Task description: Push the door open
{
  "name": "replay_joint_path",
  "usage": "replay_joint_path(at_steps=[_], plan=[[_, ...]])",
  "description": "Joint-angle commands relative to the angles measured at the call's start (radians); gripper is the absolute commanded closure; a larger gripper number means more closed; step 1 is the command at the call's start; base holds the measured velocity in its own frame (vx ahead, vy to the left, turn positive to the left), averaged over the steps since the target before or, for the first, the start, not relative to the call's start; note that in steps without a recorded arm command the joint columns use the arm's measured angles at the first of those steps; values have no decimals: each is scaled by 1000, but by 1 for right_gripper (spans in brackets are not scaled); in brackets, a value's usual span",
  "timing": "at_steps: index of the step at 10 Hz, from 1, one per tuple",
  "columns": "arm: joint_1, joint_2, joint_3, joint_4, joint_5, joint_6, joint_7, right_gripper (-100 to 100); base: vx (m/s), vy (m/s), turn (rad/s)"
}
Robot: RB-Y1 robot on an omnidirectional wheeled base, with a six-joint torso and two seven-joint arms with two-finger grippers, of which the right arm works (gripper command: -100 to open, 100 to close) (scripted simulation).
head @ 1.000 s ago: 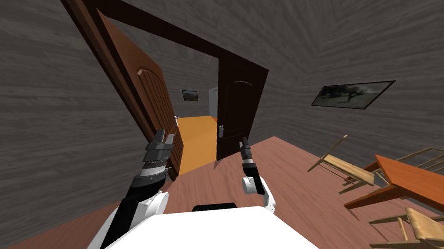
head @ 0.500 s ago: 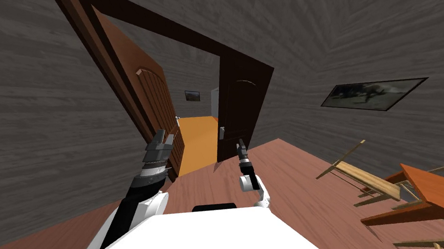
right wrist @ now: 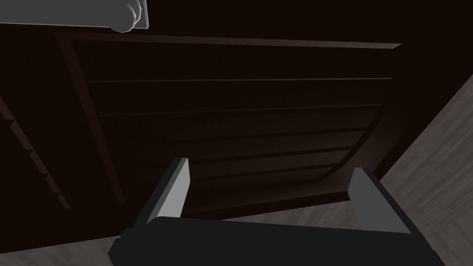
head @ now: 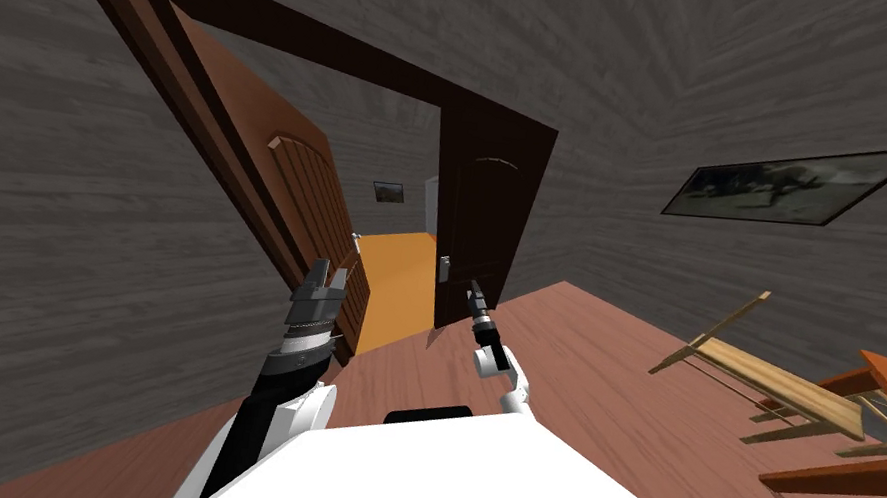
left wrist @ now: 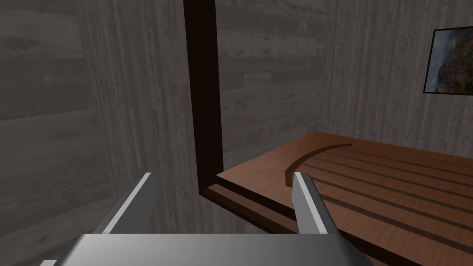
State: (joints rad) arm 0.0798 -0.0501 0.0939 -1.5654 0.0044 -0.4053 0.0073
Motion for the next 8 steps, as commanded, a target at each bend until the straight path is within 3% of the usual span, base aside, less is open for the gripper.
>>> replay_joint_path(at_steps=[1, 8], plan=[[-18, 1, 3, 41, 3, 8, -5, -100, 87, -58, 82], [-106, 20, 13, 207, 17, 43, -23, -100, 88, -62, 67]])
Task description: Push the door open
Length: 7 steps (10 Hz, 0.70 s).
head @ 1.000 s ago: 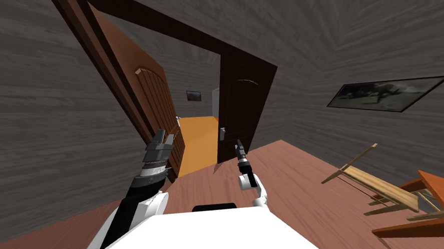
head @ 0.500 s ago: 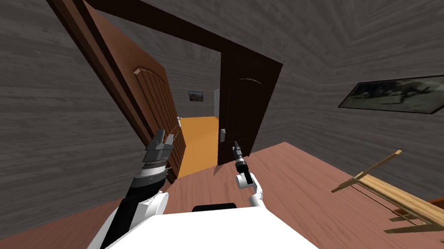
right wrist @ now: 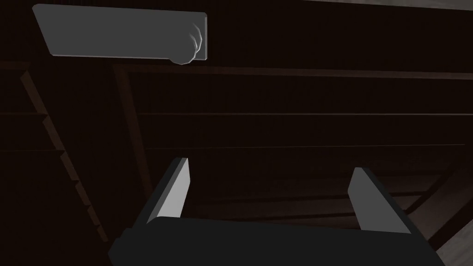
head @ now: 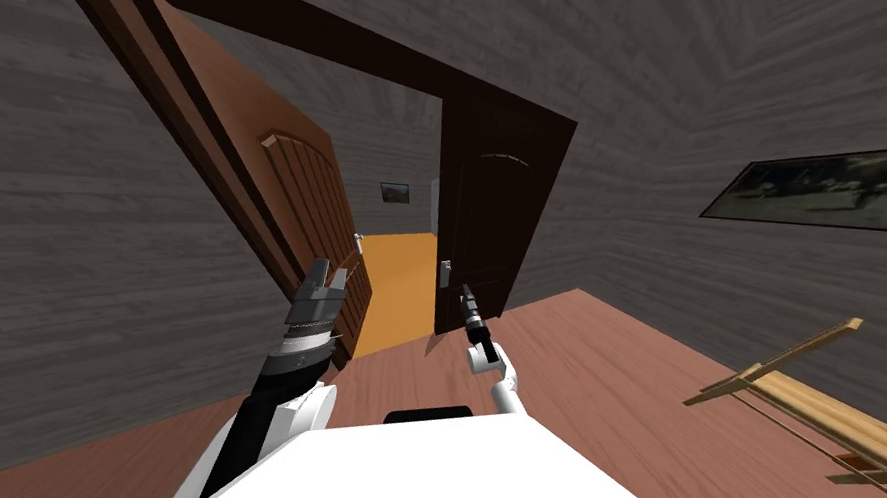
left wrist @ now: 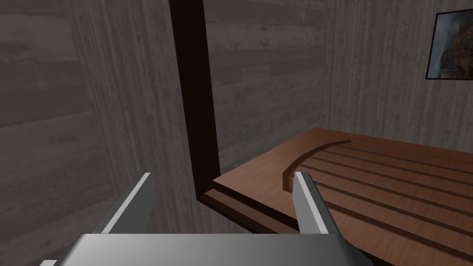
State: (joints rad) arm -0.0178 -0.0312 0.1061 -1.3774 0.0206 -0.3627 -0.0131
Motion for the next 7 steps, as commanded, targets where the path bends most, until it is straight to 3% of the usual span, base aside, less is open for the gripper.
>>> replay_joint_path(at_steps=[1, 7], plan=[[-20, 4, 2, 41, 3, 5, -4, -100, 83, -55, 59], [-103, 34, 11, 198, 15, 37, -21, -100, 115, -74, 71]])
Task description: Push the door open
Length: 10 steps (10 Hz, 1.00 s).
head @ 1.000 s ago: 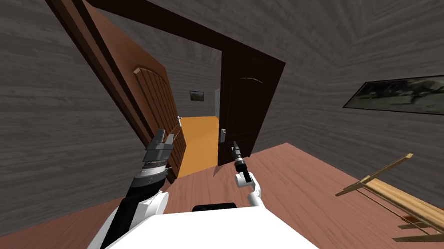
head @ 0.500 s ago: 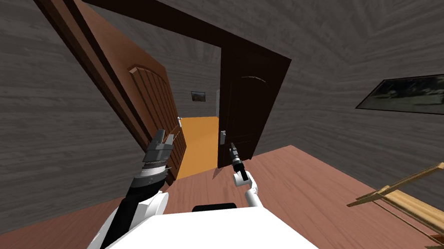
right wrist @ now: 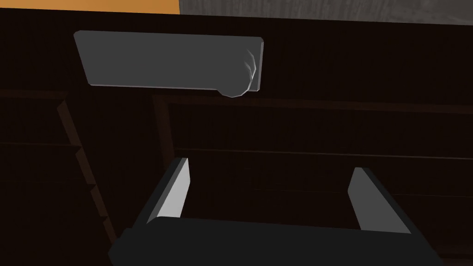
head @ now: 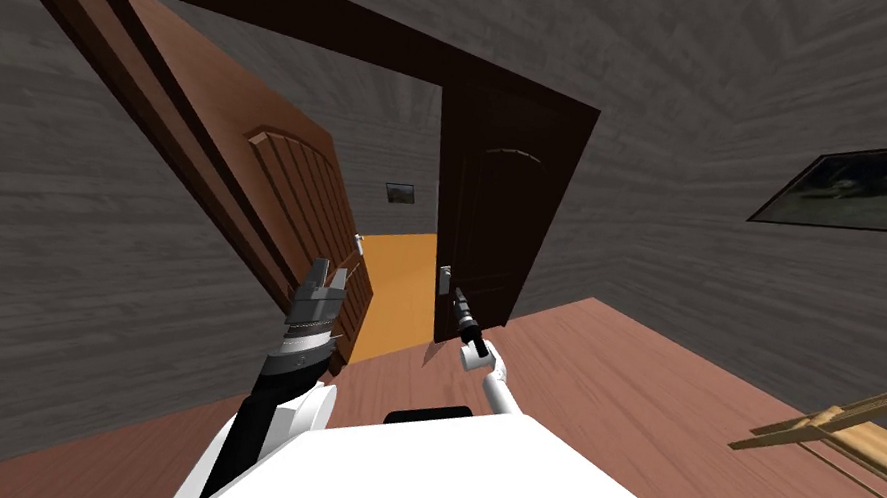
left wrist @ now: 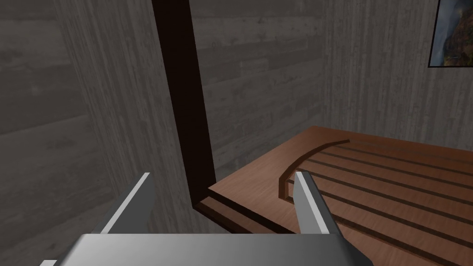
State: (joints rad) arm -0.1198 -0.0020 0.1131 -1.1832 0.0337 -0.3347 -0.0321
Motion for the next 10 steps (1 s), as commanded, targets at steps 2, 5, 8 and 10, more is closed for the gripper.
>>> replay_joint_path(at_steps=[2, 5, 8, 10], plan=[[-27, 17, 6, 53, 6, 20, -7, -100, 167, -113, 84], [-35, -11, 3, 60, 5, 25, -10, -100, 118, -30, 22], [-41, -27, -4, 72, 3, 22, -9, -100, 200, 45, 19], [-46, -20, -9, 79, 1, 20, -8, -100, 190, 45, 21]])
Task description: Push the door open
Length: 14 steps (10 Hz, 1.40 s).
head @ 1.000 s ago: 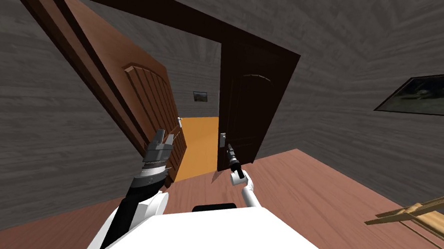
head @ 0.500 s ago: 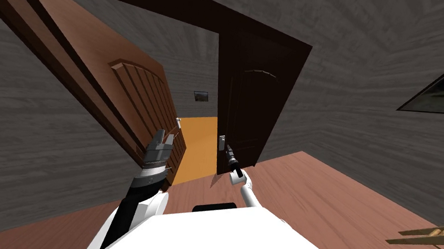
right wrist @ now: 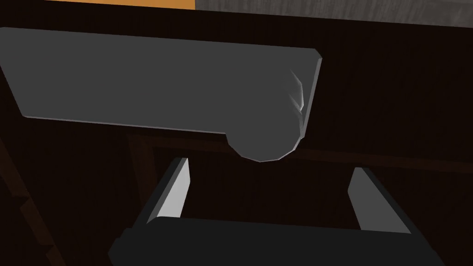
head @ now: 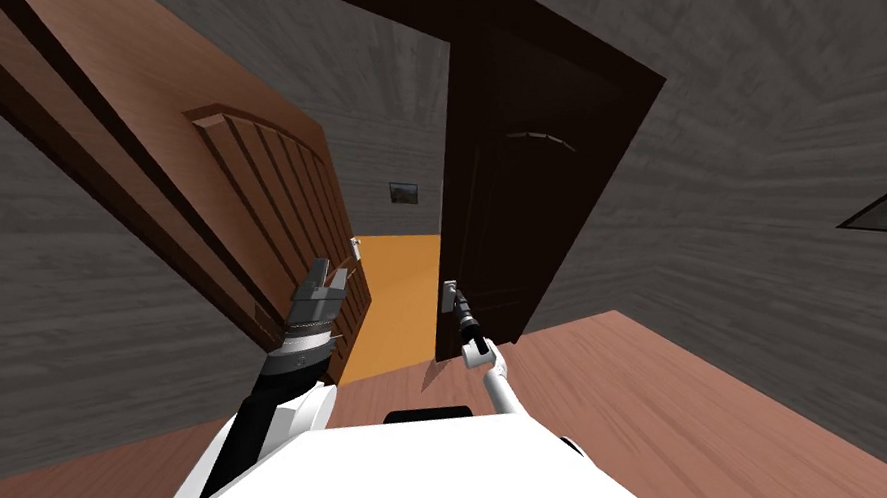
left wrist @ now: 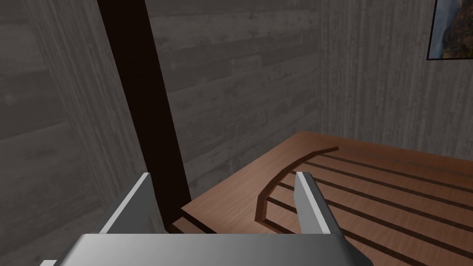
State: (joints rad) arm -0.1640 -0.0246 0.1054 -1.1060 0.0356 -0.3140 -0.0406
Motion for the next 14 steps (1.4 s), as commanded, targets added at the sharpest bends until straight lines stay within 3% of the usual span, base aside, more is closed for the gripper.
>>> replay_joint_path(at_steps=[1, 2, 3, 4, 9, 10, 14], plan=[[-4, 16, -5, 7, -1, -2, 1, -100, 207, 45, 23], [-6, 32, -7, 11, -2, -3, 1, -100, 207, 29, 21], [-4, 20, -5, 4, -2, 1, -1, -100, 93, 9, 6], [-4, 20, -5, 4, -2, 1, -1, 100, -12, 0, -6], [-4, 20, -5, 4, -2, 1, -1, 100, -8, -2, 4], [-11, 6, -20, 3, -4, 0, 2, 100, 78, 54, -30], [-13, -16, -48, 6, -9, -1, 8, 100, 151, 80, -40]])
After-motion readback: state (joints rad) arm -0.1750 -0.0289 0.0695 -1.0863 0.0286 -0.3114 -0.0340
